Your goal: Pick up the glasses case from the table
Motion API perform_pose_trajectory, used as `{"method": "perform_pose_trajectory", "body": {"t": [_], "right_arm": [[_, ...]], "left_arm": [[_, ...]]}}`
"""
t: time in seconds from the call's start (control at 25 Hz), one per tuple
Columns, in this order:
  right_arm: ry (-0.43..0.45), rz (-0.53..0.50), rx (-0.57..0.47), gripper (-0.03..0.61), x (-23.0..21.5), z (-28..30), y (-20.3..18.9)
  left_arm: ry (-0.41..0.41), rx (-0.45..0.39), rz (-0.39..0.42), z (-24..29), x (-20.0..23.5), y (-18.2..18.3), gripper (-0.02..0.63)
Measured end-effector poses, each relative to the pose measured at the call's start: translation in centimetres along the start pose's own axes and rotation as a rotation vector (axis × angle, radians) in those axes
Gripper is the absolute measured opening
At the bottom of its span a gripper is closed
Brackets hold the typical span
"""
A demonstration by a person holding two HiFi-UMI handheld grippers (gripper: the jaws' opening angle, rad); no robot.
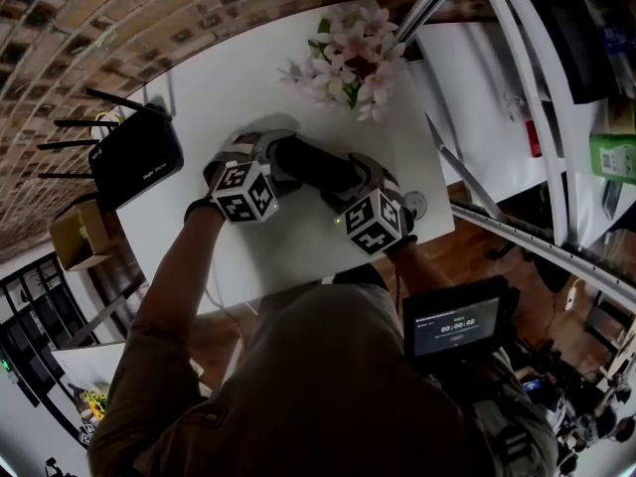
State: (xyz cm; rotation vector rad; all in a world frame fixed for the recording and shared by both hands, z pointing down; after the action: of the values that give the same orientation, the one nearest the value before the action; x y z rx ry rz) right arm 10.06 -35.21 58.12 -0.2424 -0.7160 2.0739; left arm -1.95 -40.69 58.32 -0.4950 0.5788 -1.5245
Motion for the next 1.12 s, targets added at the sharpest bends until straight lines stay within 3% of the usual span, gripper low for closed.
{"method": "perform_pose_trajectory", "body": {"t": [0.28, 0.56, 0.84, 1.12], "right_arm": [[0.031, -0.058, 0.021, 0.365, 0.2, 0.7, 0.2], [0.084, -0.119, -0.033, 0.357, 1.2, -0.5, 0.4], [0.155, -0.226, -0.111, 0.354, 3.5, -3.8, 1.2], [0.2, -0.361, -0.2, 0.354, 5.2, -8.0, 2.5]], "left_arm": [[-0.054, 0.011, -0.021, 0.9, 0.3, 0.7, 0.403], [-0.044, 0.003, -0.152, -0.5, -1.8, 0.5, 0.403], [0.059, -0.036, -0.278, -4.1, -5.8, 1.5, 0.403], [0.221, -0.08, -0.323, -7.8, -10.0, 3.2, 0.403]]}}
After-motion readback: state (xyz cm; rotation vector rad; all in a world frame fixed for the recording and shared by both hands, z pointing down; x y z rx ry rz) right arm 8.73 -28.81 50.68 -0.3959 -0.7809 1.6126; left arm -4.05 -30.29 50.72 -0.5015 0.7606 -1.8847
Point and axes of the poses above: the fingertips, and each gripper's own axes: z forward along the fingers, x to its left, y out of its top, the point moved 7 cm from there along -z, backward along the fingers, and after that the axes turned 8 degrees about -z, right-handed, at the moved point
